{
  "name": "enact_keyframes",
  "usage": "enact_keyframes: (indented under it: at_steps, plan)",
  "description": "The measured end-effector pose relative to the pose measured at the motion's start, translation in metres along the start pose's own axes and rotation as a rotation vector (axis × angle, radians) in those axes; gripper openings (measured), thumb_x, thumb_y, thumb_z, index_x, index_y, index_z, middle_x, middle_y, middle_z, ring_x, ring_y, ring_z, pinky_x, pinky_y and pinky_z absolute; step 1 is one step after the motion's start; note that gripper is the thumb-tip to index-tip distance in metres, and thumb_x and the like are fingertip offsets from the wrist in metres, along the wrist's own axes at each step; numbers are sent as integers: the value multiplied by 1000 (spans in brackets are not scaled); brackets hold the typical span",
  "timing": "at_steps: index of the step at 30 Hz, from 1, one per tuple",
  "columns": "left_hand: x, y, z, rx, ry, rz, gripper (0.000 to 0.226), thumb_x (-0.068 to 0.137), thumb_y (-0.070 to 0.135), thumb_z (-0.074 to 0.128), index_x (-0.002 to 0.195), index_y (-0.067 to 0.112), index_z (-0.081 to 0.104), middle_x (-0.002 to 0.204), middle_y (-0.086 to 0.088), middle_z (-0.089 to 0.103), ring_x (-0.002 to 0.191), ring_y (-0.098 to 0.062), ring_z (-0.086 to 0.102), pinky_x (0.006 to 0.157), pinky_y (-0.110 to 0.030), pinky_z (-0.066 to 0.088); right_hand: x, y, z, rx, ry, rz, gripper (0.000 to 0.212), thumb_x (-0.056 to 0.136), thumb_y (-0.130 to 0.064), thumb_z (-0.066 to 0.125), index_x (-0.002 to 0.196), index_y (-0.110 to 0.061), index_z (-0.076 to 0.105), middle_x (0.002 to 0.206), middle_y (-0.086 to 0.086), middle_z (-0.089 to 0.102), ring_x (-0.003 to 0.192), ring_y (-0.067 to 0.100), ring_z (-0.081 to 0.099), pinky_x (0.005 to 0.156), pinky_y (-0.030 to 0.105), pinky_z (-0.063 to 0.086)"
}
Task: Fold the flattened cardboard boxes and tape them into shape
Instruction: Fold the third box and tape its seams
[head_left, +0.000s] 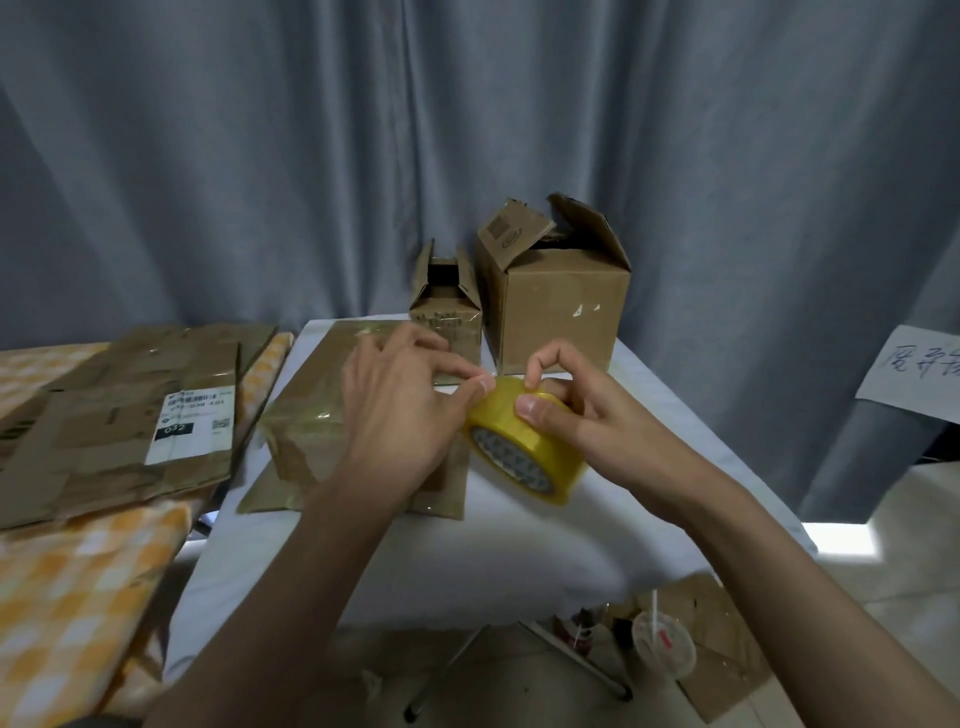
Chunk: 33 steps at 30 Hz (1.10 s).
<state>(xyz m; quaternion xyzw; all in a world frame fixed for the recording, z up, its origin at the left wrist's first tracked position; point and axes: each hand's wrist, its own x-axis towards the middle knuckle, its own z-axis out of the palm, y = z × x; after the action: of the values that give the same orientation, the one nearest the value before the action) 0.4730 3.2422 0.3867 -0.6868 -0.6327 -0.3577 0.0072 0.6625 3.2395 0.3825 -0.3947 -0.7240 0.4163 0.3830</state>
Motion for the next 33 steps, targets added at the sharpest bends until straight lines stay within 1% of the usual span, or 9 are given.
enact_keyframes:
  at_steps: [5, 9, 13, 16, 19, 23, 27, 31, 33]
  plan:
    - [0, -10, -1, 26, 30, 39, 50, 95, 51, 54, 140, 32, 54, 142, 4, 53, 132, -22, 40, 110, -37, 26, 19, 9, -2, -18, 85, 21, 16, 100, -20, 59, 105, -31, 49, 83, 19, 55, 70, 9, 56, 58, 16, 47]
    - [2, -31, -16, -115, 122, 87, 35, 95, 35, 63, 127, 25, 67, 131, 5, 63, 115, 11, 40, 97, -3, 21, 52, 34, -2, -227, 188, 19, 44, 94, -9, 63, 124, -35, 44, 76, -8, 52, 70, 6, 52, 63, 23, 47]
    - [0, -58, -26, -81, 32, 46, 33, 91, 39, 64, 123, 29, 70, 129, 7, 64, 125, -5, 49, 99, -13, 26, 85, 71, 3, -504, 277, 130, 42, 90, -8, 64, 128, -20, 50, 110, 5, 61, 105, 31, 57, 88, 43, 49]
    - [-2, -74, -34, -47, -25, 70, 32, 89, 38, 68, 119, 28, 73, 123, 10, 67, 122, -8, 55, 97, -17, 34, 98, 90, 8, -721, 271, 227, 38, 87, -8, 63, 123, -21, 58, 121, 10, 64, 112, 34, 56, 91, 38, 46]
    - [-6, -85, -39, -58, -115, 68, 34, 83, 39, 74, 116, 30, 74, 121, 17, 67, 116, 0, 57, 92, -4, 33, 99, 97, 16, -793, 252, 263, 29, 83, -3, 64, 107, -20, 64, 113, 9, 67, 107, 32, 59, 84, 34, 47]
    - [-7, -87, -34, -105, -133, 28, 35, 76, 36, 81, 110, 29, 76, 121, 16, 68, 115, 2, 57, 100, -12, 37, 101, 77, 31, -709, 330, 207, 23, 89, -6, 61, 108, -16, 71, 113, 8, 70, 107, 29, 62, 92, 40, 51]
    - [-5, -76, -15, -114, -75, -10, 37, 77, 39, 81, 112, 30, 75, 122, 15, 68, 114, 2, 55, 97, -9, 33, 97, 31, 54, -371, 400, 27, 16, 93, -15, 61, 92, -25, 73, 82, -2, 72, 74, 8, 63, 68, 15, 48]
    - [-6, -54, 1, -125, 24, 41, 35, 79, 39, 79, 113, 30, 74, 115, 11, 72, 112, -8, 61, 98, -27, 45, 86, 10, 65, -291, 314, 98, 9, 89, -21, 68, 87, -18, 77, 80, 3, 73, 84, 19, 68, 80, 33, 54]
    - [-5, -50, 0, -198, 38, -1, 30, 85, 38, 74, 113, 30, 74, 114, 12, 72, 109, -5, 62, 96, -20, 45, 83, 8, 64, -281, 311, 140, 7, 88, -19, 71, 92, -14, 75, 83, 7, 72, 87, 23, 68, 85, 39, 55]
